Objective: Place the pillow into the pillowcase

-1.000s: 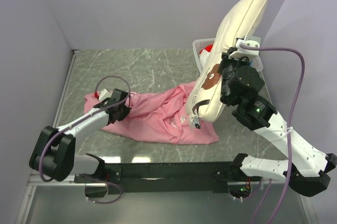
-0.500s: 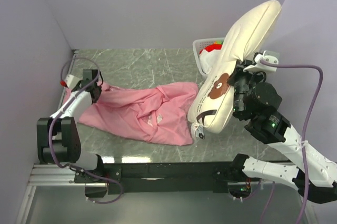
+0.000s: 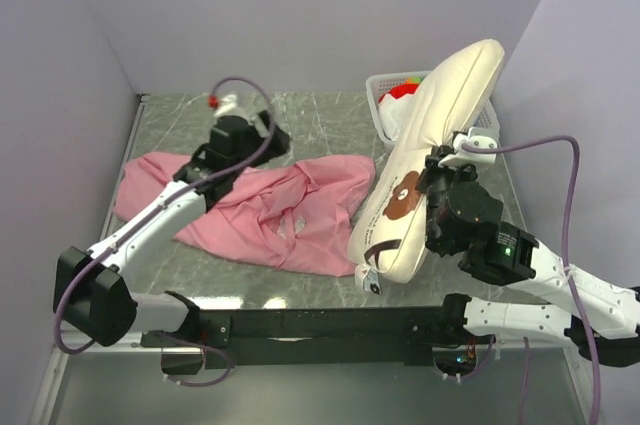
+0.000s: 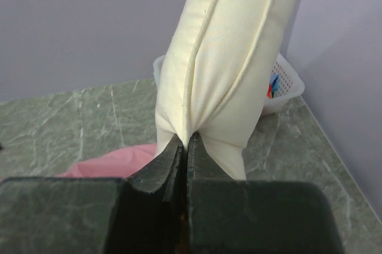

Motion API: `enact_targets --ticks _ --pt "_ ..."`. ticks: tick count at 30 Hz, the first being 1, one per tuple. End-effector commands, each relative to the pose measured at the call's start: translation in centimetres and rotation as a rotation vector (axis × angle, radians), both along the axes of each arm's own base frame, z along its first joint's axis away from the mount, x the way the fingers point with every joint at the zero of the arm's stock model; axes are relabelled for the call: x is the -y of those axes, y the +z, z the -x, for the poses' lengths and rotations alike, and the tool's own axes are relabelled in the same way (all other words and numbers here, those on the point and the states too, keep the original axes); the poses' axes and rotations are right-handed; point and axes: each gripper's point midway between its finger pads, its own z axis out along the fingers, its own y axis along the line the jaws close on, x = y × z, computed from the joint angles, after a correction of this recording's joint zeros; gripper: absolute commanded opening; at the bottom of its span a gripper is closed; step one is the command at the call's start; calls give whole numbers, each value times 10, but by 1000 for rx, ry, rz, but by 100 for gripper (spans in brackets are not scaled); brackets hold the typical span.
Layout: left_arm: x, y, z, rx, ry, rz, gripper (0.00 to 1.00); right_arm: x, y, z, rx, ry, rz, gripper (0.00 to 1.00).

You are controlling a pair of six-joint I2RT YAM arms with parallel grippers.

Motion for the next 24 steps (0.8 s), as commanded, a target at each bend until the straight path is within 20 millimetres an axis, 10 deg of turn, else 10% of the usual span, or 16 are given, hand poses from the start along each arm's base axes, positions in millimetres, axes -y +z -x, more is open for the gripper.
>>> enact_targets --ticks 1,7,14,24 --pt "99 43 26 181 -389 38 92 14 8 21 4 1 -130 0" --pt "210 56 38 236 -654 99 95 -21 -14 35 -57 181 -241 0" --pt "315 37 97 196 -1015 195 93 -81 -33 37 -85 328 -276 0" --pt "311 -16 155 45 -1115 230 91 -95 -67 -5 -98 265 -173 0"
